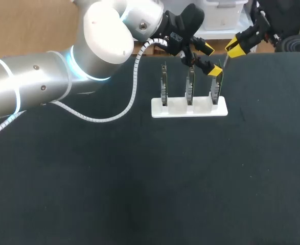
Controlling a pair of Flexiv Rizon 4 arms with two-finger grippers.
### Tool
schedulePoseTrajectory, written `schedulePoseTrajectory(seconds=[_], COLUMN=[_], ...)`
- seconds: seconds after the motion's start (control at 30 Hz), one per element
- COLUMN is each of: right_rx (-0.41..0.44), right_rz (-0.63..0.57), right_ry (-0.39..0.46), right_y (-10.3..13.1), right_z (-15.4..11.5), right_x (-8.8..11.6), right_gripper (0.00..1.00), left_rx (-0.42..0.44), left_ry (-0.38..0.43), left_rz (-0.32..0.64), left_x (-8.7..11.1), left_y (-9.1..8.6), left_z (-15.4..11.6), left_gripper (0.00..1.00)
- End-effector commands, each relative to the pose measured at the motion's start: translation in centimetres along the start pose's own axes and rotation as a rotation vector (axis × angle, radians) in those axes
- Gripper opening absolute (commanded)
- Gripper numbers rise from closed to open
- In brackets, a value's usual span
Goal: Pick up the optical module with the left hand, and insert it into the network port with the right hand.
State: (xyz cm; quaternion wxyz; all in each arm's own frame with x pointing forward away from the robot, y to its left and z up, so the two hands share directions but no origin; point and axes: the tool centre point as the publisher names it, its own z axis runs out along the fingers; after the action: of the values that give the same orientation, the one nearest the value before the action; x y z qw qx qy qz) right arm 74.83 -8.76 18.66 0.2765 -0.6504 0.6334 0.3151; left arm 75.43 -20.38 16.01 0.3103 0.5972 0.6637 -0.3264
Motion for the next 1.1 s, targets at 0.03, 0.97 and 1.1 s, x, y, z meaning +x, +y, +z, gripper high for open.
schedulePoseTrajectory(seconds=[0.03,0.97,1.1], right_rx=[-0.002,-0.004,0.009], right_rz=[-0.002,-0.034,-0.027], right_ry=[0.007,0.083,0.084], right_y=[-0.43,-1.23,-1.31], right_z=[0.34,1.18,0.86], right_x=[-0.14,0.04,0.26], right_gripper=[0.0,0.0,0.0], left_rx=[-0.003,-0.003,-0.003], left_ry=[-0.003,-0.003,-0.003], left_rz=[0.002,0.002,0.002], left_x=[0.11,0.11,0.11], left_y=[-0.15,-0.15,-0.15], left_z=[-0.05,-0.05,-0.05], left_gripper=[1.0,1.0,1.0])
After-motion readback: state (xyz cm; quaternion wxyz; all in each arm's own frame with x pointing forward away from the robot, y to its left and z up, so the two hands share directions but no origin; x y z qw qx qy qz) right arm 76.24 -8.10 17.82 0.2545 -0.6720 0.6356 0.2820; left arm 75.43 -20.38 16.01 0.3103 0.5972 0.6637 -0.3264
